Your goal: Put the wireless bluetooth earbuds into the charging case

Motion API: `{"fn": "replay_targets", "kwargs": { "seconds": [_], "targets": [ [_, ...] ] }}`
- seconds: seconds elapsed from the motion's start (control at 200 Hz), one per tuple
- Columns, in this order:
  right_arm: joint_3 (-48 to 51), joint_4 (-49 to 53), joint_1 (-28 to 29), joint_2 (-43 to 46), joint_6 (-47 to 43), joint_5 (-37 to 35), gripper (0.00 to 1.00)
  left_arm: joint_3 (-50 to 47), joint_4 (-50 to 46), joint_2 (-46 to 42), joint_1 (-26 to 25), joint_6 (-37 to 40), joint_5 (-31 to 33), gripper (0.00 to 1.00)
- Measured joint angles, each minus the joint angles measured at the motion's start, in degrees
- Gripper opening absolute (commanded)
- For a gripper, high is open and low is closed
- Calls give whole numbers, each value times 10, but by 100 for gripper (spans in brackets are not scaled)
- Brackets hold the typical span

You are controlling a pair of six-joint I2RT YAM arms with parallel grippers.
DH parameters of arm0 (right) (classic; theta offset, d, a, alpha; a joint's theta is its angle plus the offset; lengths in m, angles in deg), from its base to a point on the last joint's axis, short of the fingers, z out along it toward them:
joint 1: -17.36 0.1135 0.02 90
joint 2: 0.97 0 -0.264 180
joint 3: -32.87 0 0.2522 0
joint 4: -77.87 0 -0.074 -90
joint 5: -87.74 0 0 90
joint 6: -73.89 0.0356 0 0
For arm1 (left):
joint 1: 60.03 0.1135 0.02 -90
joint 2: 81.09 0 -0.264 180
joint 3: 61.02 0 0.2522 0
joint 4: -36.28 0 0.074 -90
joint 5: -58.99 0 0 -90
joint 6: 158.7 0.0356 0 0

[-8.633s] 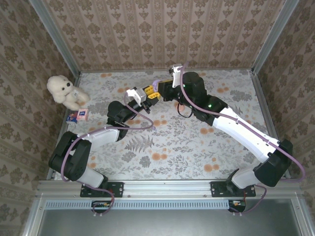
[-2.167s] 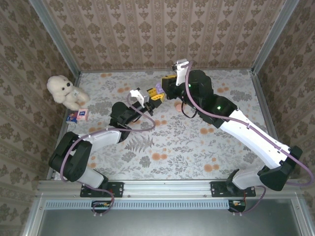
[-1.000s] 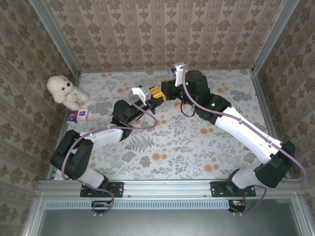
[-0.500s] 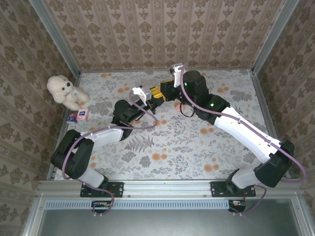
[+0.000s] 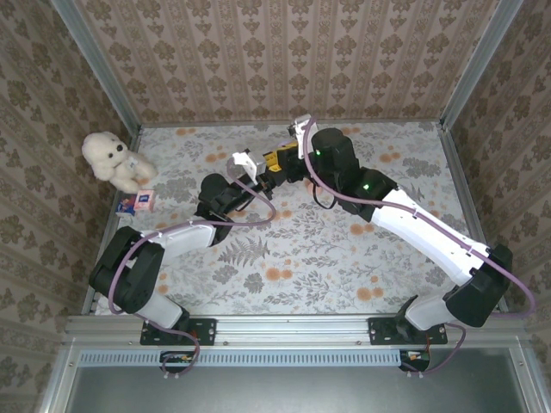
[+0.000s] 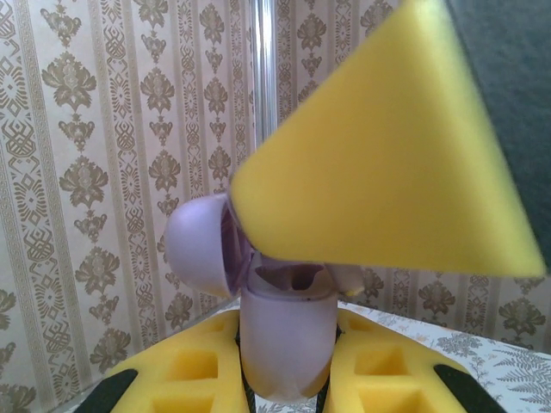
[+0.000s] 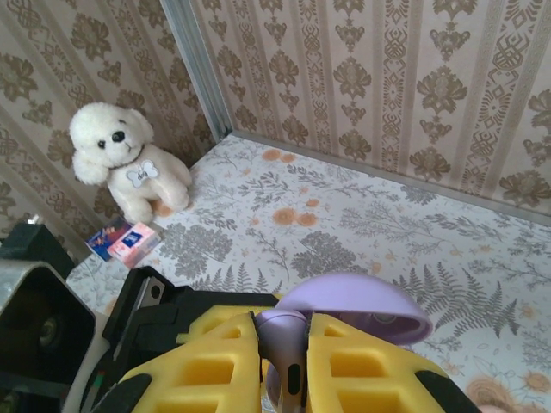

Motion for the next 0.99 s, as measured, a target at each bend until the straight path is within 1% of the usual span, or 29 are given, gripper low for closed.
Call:
{"fn": "replay_targets", "kwargs": {
  "seconds": [0.175, 0.385, 0.76, 0.995],
  "targets": [
    [0, 9, 2, 0, -9, -16, 16, 4, -2, 0, 0, 0, 4, 0],
    [0, 11, 2, 0, -7, -18, 16, 4, -2, 3, 0, 0, 4, 0],
    [-24, 4, -11, 0, 41, 30, 16, 4, -1, 3, 0, 0, 4, 0],
    [-26, 3, -20, 0, 50, 34, 16, 4, -1, 3, 0, 0, 4, 0]
  ]
}}
